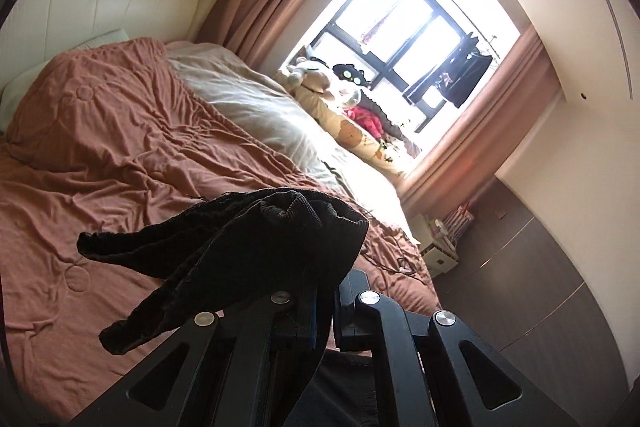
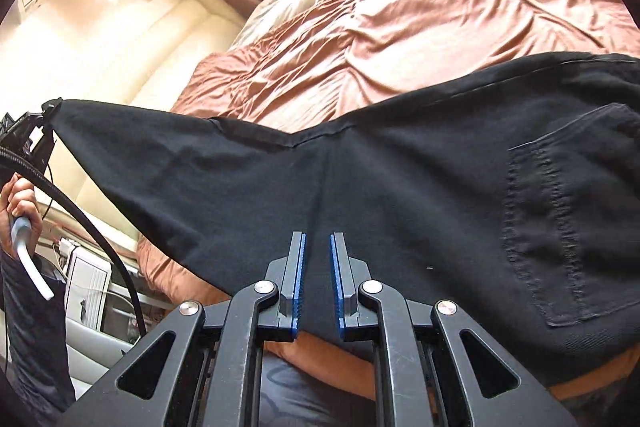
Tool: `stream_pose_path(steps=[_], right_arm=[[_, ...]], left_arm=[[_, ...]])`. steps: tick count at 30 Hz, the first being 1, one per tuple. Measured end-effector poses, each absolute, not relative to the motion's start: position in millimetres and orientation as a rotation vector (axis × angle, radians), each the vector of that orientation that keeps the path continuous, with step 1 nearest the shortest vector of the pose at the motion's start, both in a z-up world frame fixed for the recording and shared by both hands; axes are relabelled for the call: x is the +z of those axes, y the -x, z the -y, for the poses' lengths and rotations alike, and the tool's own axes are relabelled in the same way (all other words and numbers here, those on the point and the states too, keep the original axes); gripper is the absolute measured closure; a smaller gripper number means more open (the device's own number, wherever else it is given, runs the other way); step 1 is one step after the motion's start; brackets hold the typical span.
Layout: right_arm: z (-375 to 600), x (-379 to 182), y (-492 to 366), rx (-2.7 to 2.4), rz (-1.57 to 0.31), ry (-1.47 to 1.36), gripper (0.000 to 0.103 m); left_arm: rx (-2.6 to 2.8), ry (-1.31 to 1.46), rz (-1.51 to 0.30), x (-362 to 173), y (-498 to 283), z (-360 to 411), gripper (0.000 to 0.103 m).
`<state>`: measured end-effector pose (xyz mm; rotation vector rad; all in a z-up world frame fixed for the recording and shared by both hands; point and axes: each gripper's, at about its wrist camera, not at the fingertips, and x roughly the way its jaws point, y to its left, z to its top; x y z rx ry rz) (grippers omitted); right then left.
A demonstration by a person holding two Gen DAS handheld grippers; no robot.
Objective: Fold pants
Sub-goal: 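Lift the hem with the left gripper and carry it over the pants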
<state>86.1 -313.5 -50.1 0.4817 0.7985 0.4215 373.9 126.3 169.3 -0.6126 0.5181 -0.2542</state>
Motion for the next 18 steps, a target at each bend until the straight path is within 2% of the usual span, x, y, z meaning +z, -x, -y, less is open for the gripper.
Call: stream_pose_path(steps=[18], right_arm=[[397,-34,-8,0.326,-0.727,-0.567,0.094]], left_arm=[[-0.436,0.556,-0.495,232,-381,-17,0.097]])
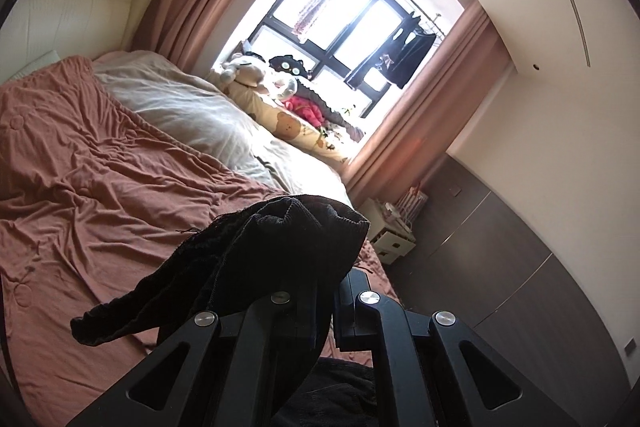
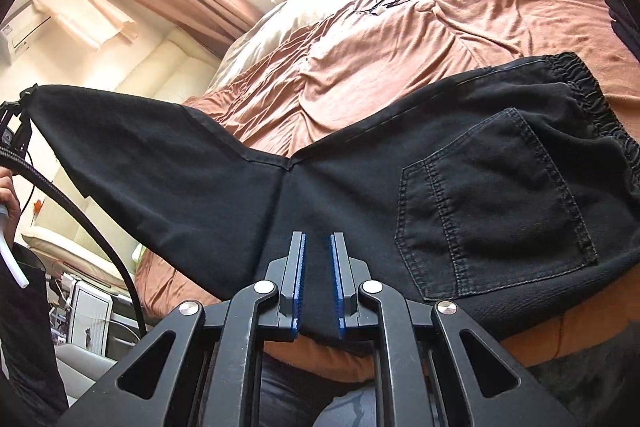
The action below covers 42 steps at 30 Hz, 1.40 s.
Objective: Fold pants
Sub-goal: 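Lift the hem with the left gripper and carry it over the pants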
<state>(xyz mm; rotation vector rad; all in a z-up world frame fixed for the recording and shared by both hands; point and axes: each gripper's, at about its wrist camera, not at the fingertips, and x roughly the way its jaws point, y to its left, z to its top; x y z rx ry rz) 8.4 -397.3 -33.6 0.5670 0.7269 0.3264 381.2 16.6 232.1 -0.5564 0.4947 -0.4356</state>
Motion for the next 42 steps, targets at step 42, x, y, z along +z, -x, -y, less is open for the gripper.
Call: stream_pose_path(steps=[42], right_arm=[[546,-85,100,0.117,-0.722,-0.787,0.093]], left_arm=[[-0.735,0.467,-0.934,66,-430,250,0.098]])
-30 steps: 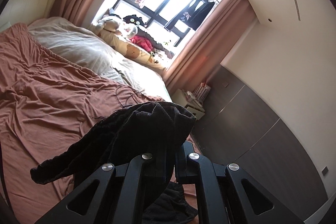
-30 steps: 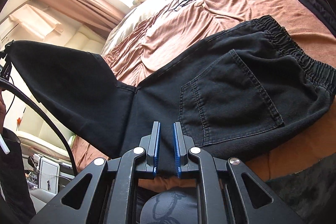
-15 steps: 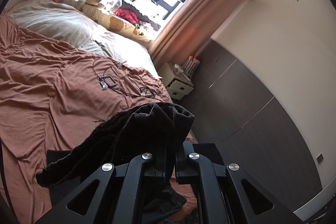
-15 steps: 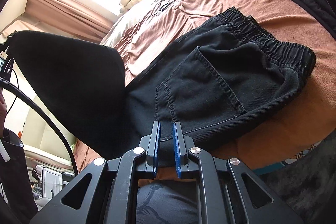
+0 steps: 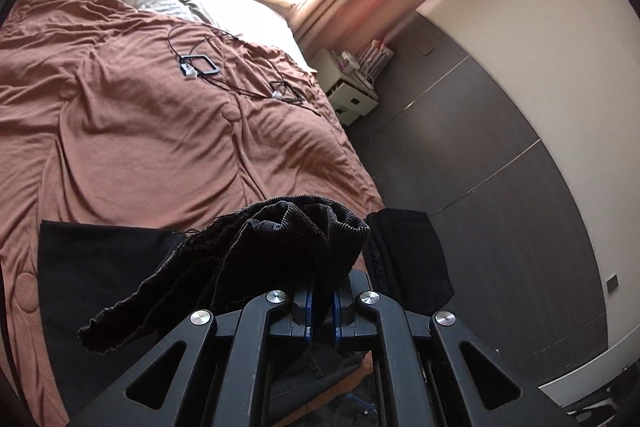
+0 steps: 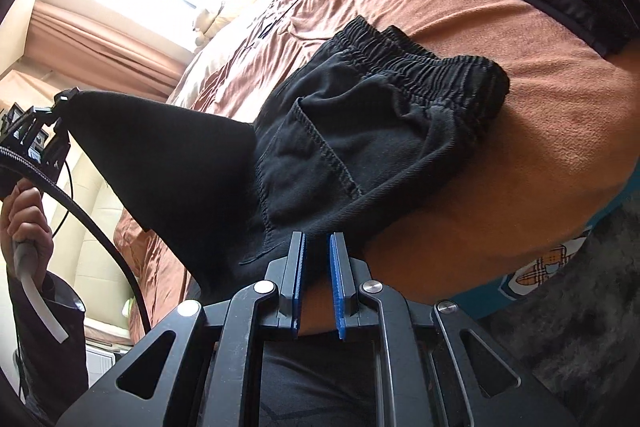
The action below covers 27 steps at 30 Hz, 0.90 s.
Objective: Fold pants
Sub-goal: 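Lift the hem with the left gripper and carry it over the pants, then lay the pant leg onto the pants and open the left gripper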
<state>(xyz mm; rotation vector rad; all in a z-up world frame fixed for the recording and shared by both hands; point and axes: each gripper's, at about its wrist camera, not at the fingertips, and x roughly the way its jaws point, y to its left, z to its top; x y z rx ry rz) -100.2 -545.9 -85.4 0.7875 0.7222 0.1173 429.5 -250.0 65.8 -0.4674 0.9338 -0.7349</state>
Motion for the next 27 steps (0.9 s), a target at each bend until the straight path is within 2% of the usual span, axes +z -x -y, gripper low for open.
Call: stream_pose_path(steps=[4,5,7,9,11,13,14,15,18,20,27], right_arm=[[559,-87,112,0.086,-0.715,-0.797,0.092],[561,-87,116,0.079,-0.714,-0.797,0.088],[566,-87,123,0.060,-0.708,-0.794,0.066],[570,-85,132,0.043,-0.696,-0.789,0.060],[572,-82,140,0.033,-0.689,-0.786,0.060],[576,-81,146,0.024,-0.686,-0.787,0.060],[575,-80,147,0.020,-0.686,-0.788,0.060],[576,-80,150,0.019,-0.686,-0.787,0.060],[577,-79,151,0.015,-0.687,-0.785,0.060],[577,-79,153,0.012,-0.688,-0.786,0.060],[576,-74,157,0.014,-0.679,-0.769,0.060]], left_arm=[[-0.773,0.458,-0.997,38,-428,279,0.098],[-0.787,0.453,-1.013,32,-427,288,0.098],[-0.816,0.436,-1.038,21,-421,305,0.098],[-0.837,0.413,-1.053,12,-415,320,0.097],[-0.858,0.391,-1.077,3,-410,335,0.096],[-0.875,0.373,-1.112,-8,-407,349,0.088],[-0.883,0.359,-1.132,-13,-404,355,0.075],[-0.890,0.346,-1.149,-18,-401,360,0.057],[-0.927,0.315,-1.186,-28,-393,373,0.030],[-0.944,0.293,-1.203,-32,-387,376,0.026],[-0.903,0.254,-1.205,-37,-373,344,0.025]])
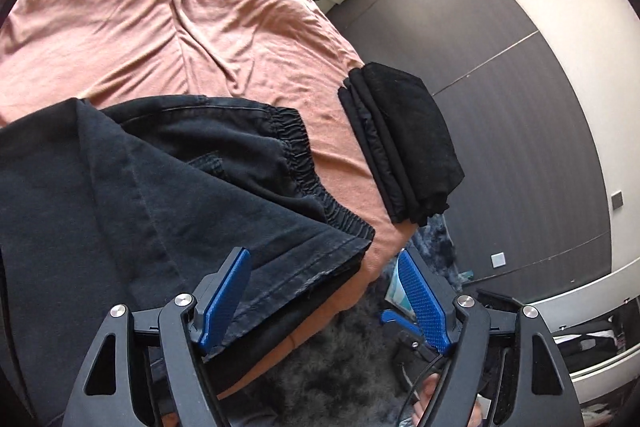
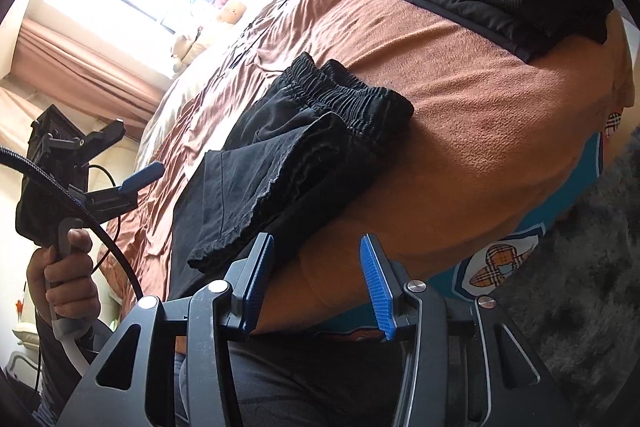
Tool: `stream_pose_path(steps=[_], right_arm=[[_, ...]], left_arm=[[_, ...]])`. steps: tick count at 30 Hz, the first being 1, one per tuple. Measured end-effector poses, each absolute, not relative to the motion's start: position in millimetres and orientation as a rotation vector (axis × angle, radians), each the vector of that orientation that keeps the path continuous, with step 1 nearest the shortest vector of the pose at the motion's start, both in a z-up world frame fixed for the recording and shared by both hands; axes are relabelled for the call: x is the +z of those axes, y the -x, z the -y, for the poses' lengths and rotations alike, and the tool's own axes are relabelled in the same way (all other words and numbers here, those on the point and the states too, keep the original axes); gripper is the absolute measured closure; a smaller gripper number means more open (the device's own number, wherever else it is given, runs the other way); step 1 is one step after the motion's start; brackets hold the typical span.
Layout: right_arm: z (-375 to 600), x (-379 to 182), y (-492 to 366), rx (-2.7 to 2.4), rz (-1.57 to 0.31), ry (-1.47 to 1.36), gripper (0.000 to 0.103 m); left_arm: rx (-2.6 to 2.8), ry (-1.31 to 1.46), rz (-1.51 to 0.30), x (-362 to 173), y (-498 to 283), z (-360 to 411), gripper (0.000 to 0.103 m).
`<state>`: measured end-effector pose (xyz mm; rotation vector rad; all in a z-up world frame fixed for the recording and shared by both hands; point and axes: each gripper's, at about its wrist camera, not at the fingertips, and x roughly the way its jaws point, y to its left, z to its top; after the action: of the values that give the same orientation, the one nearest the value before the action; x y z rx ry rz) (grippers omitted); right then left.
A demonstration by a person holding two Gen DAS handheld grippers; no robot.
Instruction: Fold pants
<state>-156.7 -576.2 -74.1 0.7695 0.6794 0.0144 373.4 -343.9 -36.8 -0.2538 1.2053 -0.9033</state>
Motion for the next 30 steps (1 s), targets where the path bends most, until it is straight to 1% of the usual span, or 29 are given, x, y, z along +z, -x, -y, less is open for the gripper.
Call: stream_pose_path(steps=[8,11,18,30], right_arm=[[551,-50,150,0.027,-0.690,-0.598,0.060],[540,-41,147,0.000,-0.671,-0.519,0.060],[516,-31,128,0.026,-0.699,-0.401,0.060],[458,-22,86,0.111,-0.768,-0.146,0.060]], left_arm=[[-0.744,0.202,-1.105,-35,-370,259,0.023],[-0.694,0.205,-1.070,-38,-366,225,0.023],[-0.597,0.231,-0.998,-47,-351,157,0.023],[-0.461,0.263,-0.994,-96,-318,96,0.023]])
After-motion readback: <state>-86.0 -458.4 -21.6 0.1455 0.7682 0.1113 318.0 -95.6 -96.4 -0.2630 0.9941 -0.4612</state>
